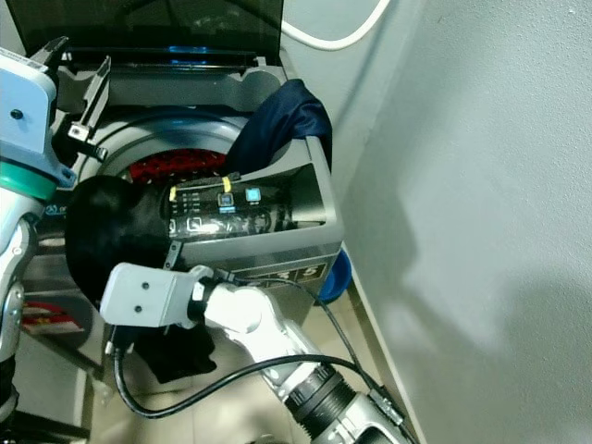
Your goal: Clothes washing
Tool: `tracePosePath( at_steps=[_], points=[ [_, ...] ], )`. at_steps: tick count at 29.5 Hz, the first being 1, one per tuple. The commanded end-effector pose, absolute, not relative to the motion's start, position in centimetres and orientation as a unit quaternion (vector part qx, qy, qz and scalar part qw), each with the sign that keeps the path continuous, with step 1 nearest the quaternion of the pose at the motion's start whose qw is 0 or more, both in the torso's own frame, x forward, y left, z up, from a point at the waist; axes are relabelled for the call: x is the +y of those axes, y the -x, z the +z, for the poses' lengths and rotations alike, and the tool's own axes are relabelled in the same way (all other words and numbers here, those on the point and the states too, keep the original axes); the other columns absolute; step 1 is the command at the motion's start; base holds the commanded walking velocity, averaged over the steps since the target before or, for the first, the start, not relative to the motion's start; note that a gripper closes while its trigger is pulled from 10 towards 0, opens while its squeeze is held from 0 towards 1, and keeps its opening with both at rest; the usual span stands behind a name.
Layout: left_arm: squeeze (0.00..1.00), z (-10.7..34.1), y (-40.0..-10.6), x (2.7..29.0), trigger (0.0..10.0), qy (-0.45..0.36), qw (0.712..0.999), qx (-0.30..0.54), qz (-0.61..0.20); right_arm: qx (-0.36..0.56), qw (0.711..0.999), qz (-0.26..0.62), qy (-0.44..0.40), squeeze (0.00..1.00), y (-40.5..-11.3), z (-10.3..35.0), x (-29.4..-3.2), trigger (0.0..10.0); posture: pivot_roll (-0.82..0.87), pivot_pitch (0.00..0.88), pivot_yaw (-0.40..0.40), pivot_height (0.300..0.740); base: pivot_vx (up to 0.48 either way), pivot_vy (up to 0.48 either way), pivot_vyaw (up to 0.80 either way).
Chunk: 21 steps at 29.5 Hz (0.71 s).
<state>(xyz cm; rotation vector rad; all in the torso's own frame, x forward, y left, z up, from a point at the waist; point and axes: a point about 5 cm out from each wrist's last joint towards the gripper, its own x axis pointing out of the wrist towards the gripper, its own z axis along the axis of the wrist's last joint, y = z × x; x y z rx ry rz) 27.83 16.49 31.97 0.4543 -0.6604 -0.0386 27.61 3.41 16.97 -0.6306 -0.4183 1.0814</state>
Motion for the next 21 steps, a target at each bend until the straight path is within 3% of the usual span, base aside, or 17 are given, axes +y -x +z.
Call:
tracePosePath(
  at_steps=[1,10,17,18,19,20,21],
  points=[
    [0.00,31.9,-27.8,16.2,10.0,-0.223,0.919,-0.326,-0.022,-0.201,0.799,0.472,0.313,0.00,-28.1,17.0,3.3,10.0,0.11,0.071,-0.027,0.740,0.000,0.000,0.00],
    [0.00,31.9,-27.8,16.2,10.0,-0.222,0.919,-0.326,-0.022,-0.202,0.796,0.453,0.347,0.00,-28.7,16.7,2.9,10.0,0.11,0.068,-0.027,0.740,0.000,0.000,0.00],
    [0.00,31.9,-27.9,16.3,10.0,-0.221,0.919,-0.325,-0.022,-0.177,0.762,0.498,0.373,0.00,-28.0,15.1,2.6,10.0,0.10,0.066,-0.027,0.740,0.000,0.000,0.00],
    [0.00,31.8,-27.9,16.3,10.0,-0.221,0.919,-0.325,-0.022,-0.172,0.758,0.505,0.376,0.00,-27.8,14.8,2.6,7.9,0.10,0.065,-0.028,0.740,0.000,0.000,0.00],
    [0.00,31.9,-27.9,16.3,10.0,-0.221,0.919,-0.325,-0.022,-0.169,0.756,0.508,0.377,0.00,-27.7,14.7,2.6,2.8,0.10,0.066,-0.028,0.740,0.000,0.000,0.00],
    [0.00,31.9,-27.9,16.3,10.0,-0.221,0.919,-0.325,-0.022,-0.169,0.756,0.508,0.377,0.00,-27.7,14.7,2.6,2.8,0.10,0.066,-0.028,0.740,0.000,0.000,0.00],
    [0.00,31.8,-27.9,16.3,10.0,-0.221,0.919,-0.325,-0.022,-0.168,0.756,0.508,0.377,0.00,-27.7,14.6,2.6,0.9,0.10,0.066,-0.028,0.740,0.000,0.000,0.00]
  ],
)
